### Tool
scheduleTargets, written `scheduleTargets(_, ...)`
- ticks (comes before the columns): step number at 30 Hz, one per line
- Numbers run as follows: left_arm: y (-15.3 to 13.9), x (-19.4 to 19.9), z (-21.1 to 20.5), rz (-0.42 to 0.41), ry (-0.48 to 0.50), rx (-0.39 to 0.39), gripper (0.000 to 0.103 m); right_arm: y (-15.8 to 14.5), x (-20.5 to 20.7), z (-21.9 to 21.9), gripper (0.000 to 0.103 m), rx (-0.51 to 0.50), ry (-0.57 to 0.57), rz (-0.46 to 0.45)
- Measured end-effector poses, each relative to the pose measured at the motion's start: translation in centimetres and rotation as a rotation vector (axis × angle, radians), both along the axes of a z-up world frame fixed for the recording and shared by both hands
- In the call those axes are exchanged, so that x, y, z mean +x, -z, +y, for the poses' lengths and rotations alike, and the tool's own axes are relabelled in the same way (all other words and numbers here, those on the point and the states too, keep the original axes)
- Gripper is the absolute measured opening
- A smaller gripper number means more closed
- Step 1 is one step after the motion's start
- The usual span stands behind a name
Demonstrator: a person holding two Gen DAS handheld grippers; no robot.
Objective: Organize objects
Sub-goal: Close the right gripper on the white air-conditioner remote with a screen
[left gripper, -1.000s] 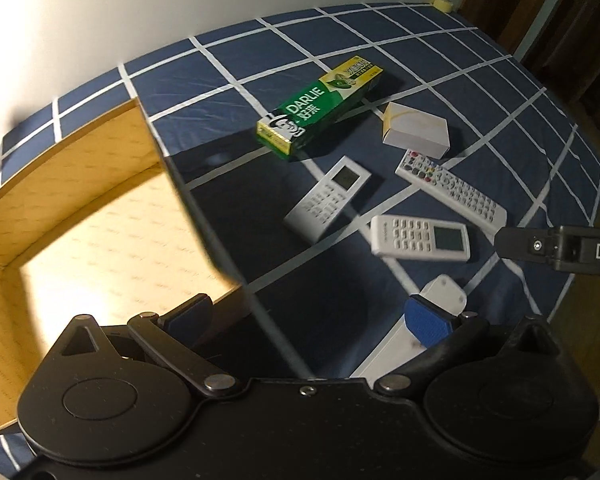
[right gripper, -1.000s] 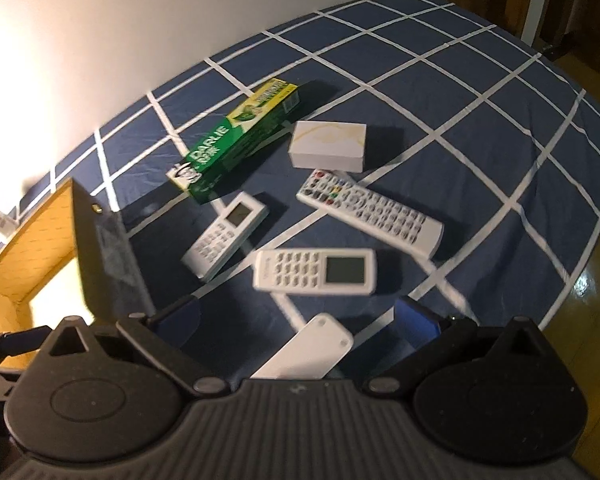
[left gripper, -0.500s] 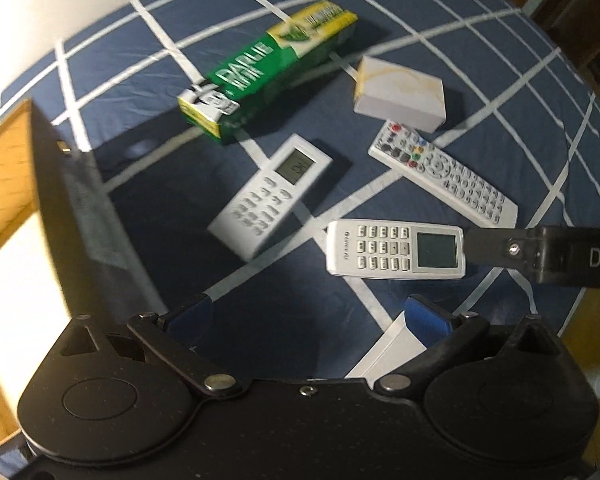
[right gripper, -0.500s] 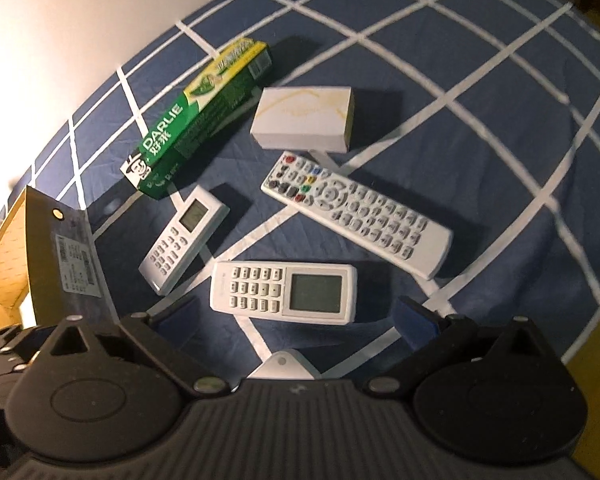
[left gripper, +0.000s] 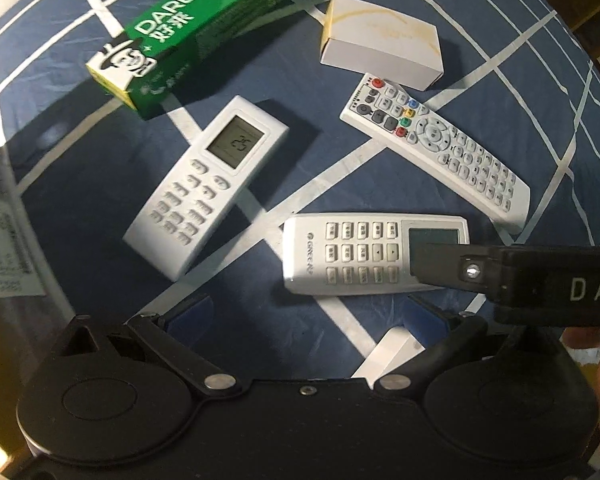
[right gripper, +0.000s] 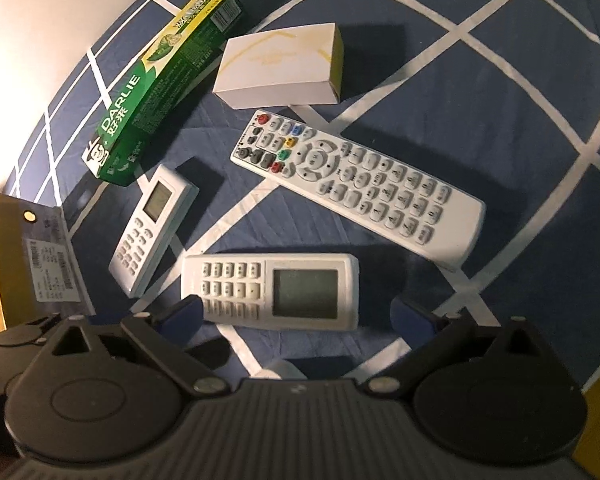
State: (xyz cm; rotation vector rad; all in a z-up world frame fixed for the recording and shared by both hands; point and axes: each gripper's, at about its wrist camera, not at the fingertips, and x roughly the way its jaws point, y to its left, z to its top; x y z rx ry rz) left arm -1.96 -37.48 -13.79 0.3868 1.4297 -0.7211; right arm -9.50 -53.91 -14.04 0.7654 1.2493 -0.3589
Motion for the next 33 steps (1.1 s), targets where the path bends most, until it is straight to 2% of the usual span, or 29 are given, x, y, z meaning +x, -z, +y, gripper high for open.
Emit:
scheduleTargets(4,0.5,0.6,-0.6,0.019,0.007,-0.012,0.097,0.6,1.0,-0.2,0.09,0.013,-0.006,0.012)
scheduleTargets(8,1.1,1.0,-1.4,0.038,0.021,-0.008,0.088,1.3,1.6,-0.4,0.081,0.026,-0.008,0.032)
scheduleTargets(14,1.9,1.2,-2.1,0.072,0.024,-0.007,0.081,2.0,2.1,-0.6,0.078,0.021,-0.011,0.065)
scheduleTargets(16,2.1,1.3,-2.2,0.086,0.017,-0.012,0.079,2.2,2.1,-0.7,0.072,0.015,-0.013,0.077)
scheduleTargets(19,2.1,1.3,-2.5,0.098,0.022,-0.022,0.074,2.4,2.2,-0.8,0.068,0.012,-0.014,0.084)
scheduleTargets(25,2.1,1.3,-2.6,0.114,0.014,-0.022,0.073,2.6,2.3,-0.9,0.067,0.005,-0.03,0.079)
scheduleTargets(33,1.0,1.0,-2.4,0.09,0.016,-0.015,0.073,1.9,2.3,-0.9,0.067,0.002,-0.04,0.059)
